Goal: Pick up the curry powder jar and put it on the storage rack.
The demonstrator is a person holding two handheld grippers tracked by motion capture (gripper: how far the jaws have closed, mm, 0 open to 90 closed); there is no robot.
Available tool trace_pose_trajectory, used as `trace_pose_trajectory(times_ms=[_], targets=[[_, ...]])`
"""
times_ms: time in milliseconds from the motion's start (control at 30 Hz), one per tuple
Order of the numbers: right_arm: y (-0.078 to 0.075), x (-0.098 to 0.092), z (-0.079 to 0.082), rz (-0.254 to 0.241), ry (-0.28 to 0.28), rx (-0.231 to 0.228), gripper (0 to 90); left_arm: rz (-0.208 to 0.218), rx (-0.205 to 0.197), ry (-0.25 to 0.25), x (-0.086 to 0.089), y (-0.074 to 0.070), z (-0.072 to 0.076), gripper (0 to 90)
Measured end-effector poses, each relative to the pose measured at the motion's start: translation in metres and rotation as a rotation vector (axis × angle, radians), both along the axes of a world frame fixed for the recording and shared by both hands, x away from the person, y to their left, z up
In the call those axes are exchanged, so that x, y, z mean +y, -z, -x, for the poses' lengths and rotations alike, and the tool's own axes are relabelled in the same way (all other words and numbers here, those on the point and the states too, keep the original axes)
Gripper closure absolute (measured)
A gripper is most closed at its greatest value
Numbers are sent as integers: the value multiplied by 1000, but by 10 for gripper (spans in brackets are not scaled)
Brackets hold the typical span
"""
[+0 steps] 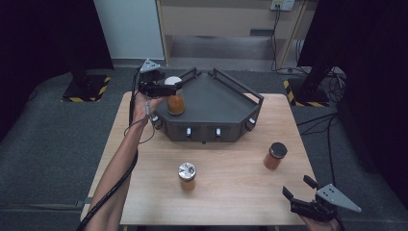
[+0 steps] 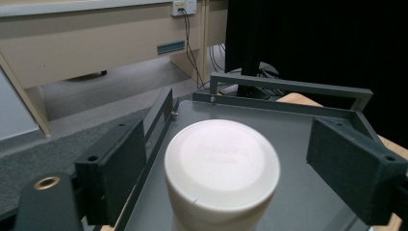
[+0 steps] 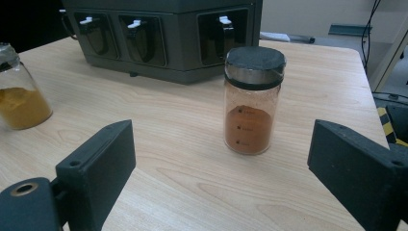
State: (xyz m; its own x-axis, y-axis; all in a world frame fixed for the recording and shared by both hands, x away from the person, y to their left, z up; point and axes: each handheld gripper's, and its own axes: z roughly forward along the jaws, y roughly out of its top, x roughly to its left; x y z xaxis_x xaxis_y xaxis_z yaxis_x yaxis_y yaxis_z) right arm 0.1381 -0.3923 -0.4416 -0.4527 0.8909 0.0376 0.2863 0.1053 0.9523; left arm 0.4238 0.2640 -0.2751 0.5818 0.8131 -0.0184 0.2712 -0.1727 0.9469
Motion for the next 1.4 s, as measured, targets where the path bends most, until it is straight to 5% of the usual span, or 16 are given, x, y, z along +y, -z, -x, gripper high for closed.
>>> trace_pose_trajectory(times_ms=[533,800,1400], targets=[[-1,1,0,-3,-2,4,93,24,-54,56,24,-29,40,81],[-1,1,-1,6,-6,1,93,44,-67,89,39,-31,60,77],[-1,1,-1,12,-9,0,93,104,-59,170,80,24,115,73]])
